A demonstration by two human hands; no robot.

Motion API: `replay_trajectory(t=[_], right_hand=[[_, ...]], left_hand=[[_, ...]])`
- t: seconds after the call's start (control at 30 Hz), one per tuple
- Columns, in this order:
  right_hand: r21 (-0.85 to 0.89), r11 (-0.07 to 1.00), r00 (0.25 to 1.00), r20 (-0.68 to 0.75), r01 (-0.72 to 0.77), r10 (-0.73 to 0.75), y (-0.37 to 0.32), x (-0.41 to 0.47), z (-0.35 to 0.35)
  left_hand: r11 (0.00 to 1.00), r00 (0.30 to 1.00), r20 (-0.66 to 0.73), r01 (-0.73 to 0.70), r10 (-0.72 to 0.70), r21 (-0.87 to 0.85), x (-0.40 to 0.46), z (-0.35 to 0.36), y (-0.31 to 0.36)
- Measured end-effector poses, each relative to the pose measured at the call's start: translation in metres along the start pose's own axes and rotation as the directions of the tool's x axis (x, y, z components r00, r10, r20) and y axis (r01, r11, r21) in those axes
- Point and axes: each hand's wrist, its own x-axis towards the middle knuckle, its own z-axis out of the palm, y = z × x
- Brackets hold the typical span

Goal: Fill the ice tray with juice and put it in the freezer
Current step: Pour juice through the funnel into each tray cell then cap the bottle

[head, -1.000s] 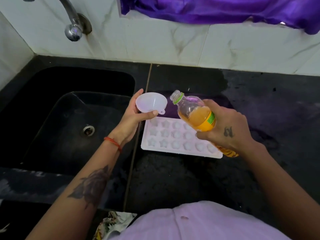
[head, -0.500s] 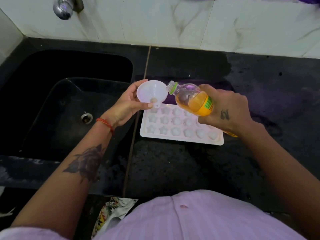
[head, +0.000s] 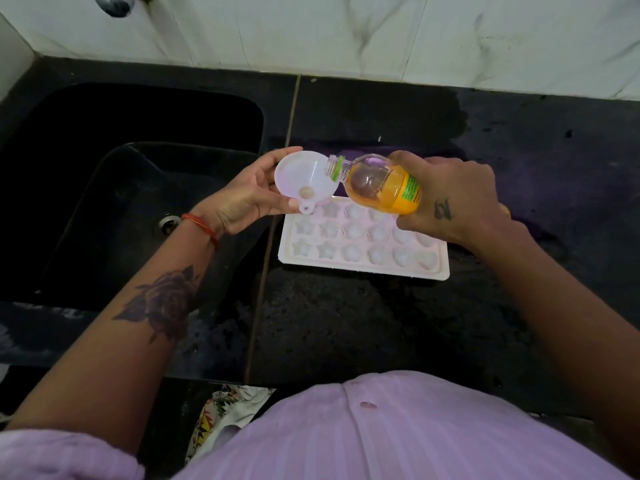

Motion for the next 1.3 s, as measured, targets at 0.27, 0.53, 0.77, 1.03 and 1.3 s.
replay_trajectory(t=[0.27,0.53,0.77,1.03,1.3], right_hand=[[-0.045,0.999,1.0,-0.004,0.004,-0.004,-0.004,0.004,-0.004],[-0.087,0.996,1.0,-0.005,0.009,-0.01,-0.01,0.004,-0.009],[-0.104,0.995,1.0,0.006,0.014,-0.014,-0.011,0.005,-0.012],[-0.019,1.0,1.0,0.011,-0.008,0.008,-0.009,0.004,-0.009],[0.182,0.982,0.996,-0.051,-0.056,0.067,-0.004,-0.005,-0.008]], left_hand=[[1.0,1.0,0.03,0.005,-0.004,-0.026,0.0,-0.002,0.001],[0.997,1.0,0.014,0.004,-0.004,-0.072,-0.001,0.0,0.001],[0.994,1.0,-0.007,-0.01,0.01,-0.113,-0.004,0.002,0.002],[0.987,0.999,-0.032,-0.027,0.022,-0.159,-0.006,0.004,0.001],[0.981,0.999,-0.033,-0.047,0.041,-0.189,-0.008,0.006,0.011]])
